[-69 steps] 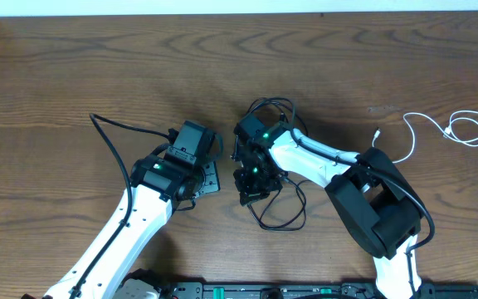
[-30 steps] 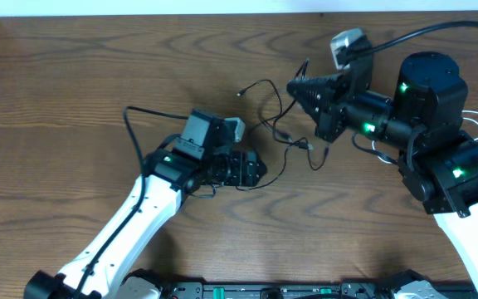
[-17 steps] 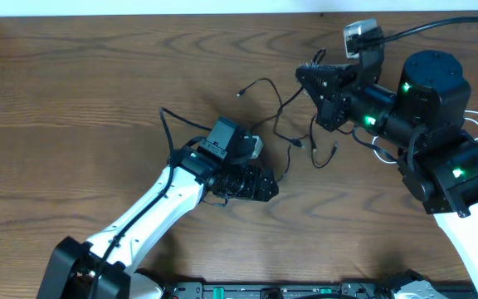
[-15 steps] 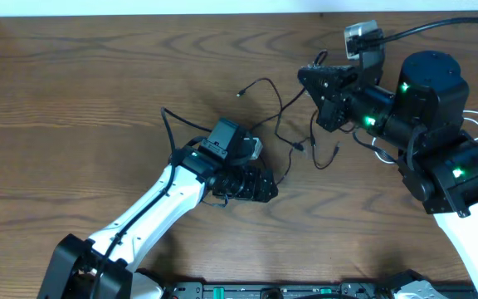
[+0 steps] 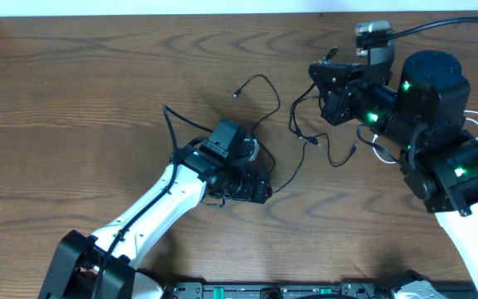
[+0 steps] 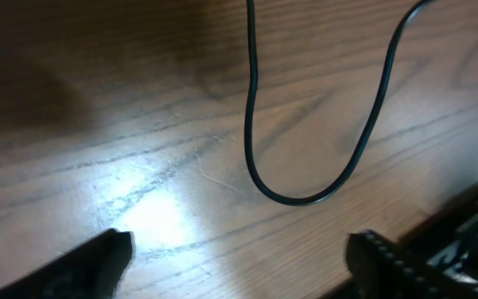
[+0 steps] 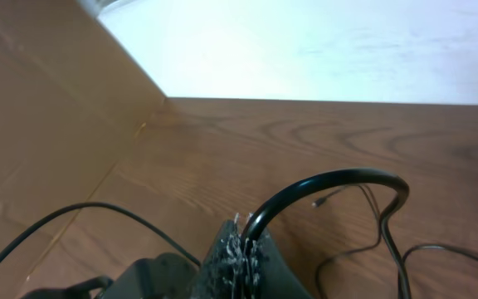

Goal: Untangle cables

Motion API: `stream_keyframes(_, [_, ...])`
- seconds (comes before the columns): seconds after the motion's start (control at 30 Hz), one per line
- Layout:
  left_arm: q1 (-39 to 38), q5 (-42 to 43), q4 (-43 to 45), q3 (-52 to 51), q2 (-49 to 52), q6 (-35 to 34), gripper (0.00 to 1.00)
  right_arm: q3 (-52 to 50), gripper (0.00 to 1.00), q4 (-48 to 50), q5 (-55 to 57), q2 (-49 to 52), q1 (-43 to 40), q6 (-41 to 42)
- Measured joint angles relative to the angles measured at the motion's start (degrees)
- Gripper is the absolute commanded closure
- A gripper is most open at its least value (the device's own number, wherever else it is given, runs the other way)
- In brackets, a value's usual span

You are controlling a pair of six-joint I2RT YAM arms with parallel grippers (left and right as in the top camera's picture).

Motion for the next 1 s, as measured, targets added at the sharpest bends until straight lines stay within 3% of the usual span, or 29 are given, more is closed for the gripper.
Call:
stream_keyframes(0.27, [0.0,-0.11,0.04,0.0,0.0,-3.02,0.1,0.0,0.99,-0.2,1.16,0.0,-0.48,1.73])
stream_keyframes(0.43, [0.0,-0.13,0.17,0.0,0.0,-13.88,0.1,0.0,0.99,-0.52,1.31,0.0,-0.48,2.03])
stream_keyframes(0.67, [0.0,-0.11,2.12,-0.04,0.0,-34.58,0.1,0.0,0.99,-1.49,1.31,0.0,-0.48,2.23])
stream_keyframes(1.0, [-0.2,-0.31,3.8,-0.07,1.99,-50.25,0.09,0.0,0.99,-1.64,1.31,0.0,-0.48,2.4])
